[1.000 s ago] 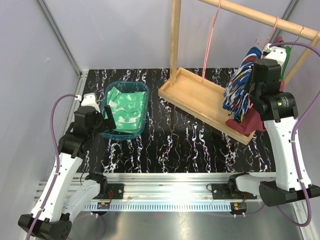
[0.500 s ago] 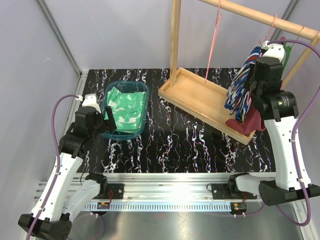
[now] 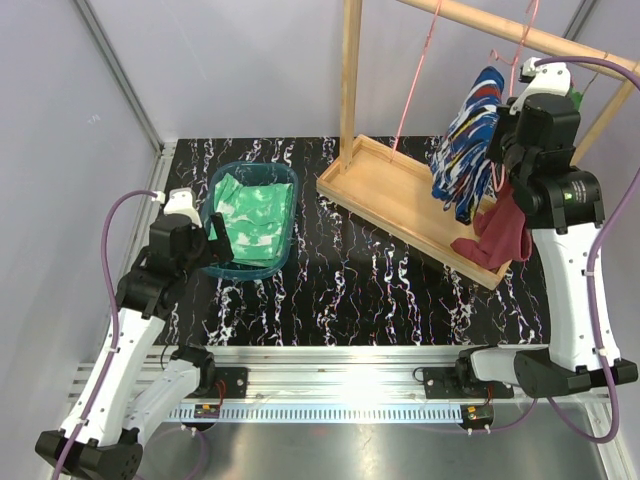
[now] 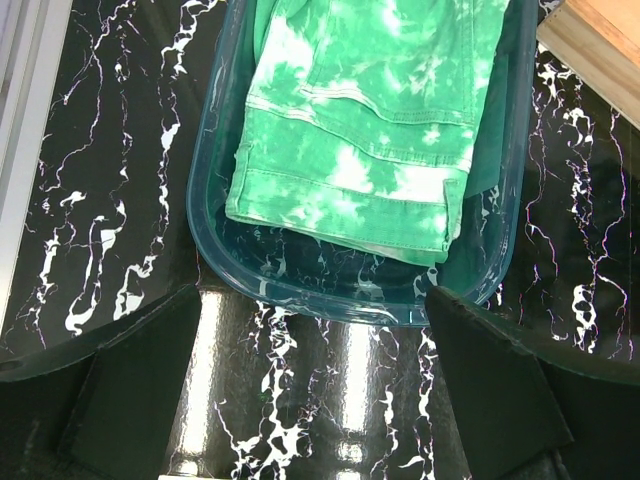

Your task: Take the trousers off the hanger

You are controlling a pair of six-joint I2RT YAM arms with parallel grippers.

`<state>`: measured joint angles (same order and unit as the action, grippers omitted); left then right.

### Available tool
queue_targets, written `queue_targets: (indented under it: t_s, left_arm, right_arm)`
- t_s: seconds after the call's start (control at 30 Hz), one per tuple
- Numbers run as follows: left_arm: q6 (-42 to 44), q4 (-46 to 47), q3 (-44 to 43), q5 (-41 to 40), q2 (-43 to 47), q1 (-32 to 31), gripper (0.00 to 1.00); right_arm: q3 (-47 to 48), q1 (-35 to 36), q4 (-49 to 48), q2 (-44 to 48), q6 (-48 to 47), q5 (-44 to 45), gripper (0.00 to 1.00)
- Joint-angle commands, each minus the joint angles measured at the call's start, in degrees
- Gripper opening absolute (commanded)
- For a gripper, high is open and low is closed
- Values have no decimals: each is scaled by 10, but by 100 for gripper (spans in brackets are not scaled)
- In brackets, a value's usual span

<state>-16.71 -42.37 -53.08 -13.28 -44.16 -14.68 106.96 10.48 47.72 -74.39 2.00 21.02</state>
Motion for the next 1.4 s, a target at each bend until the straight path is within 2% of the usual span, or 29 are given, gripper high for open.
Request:
queue_targets:
  t_s: [0.0, 0.27, 0.43, 0.5, 0.53, 0.6, 0.7, 0.73, 0.8, 0.83, 0.93, 1.1, 1.2, 1.23, 1.37]
  left_arm:
    - [0, 21, -1, 16, 6, -3, 99]
    - [-45, 68, -15, 111, 35, -6, 99]
    - [-87, 108, -63, 100, 23, -47, 99]
    - [-102, 120, -99, 58, -3, -116, 99]
    - [-103, 129, -112, 35, -18, -182, 99]
    - [-97, 144, -141, -37, -42, -256, 99]
    - [-68, 221, -166, -99, -78, -393, 99]
    - [-41, 278, -167, -114, -89, -456, 99]
    - [1, 340, -167, -153, -107, -517, 99]
    - [47, 398, -168, -165, -116, -573, 99]
    - [141, 498, -185, -200, -197, -660, 99]
    - [227, 575, -242, -240, -312, -736, 99]
    - [243, 579, -292, -292, -382, -765, 99]
    - [254, 579, -303, -339, -400, -777, 99]
    - [264, 570, -344, -388, -457, -795, 95]
  right_arm:
    - [62, -4, -148, 25, -6, -21, 0]
    - [71, -4, -119, 60, 30, -91, 0]
    - [21, -4, -82, 115, 72, -134, 0]
    - [-12, -3, -72, 134, 78, -139, 0]
    - [-21, -4, -69, 150, 78, -153, 0]
    - [-38, -4, -50, 165, 83, -170, 0]
    - [-48, -4, -10, 186, 92, -207, 0]
    - [-51, -4, 0, 197, 93, -232, 0]
    - [-59, -4, 28, 210, 99, -236, 0]
    - [-59, -4, 39, 224, 100, -243, 0]
    - [-50, -4, 86, 246, 106, -272, 0]
    - [-74, -4, 101, 304, 120, -379, 0]
    - [-83, -4, 99, 330, 126, -400, 0]
    - [-83, -4, 101, 336, 127, -401, 0]
    - [-77, -5, 103, 354, 136, -422, 0]
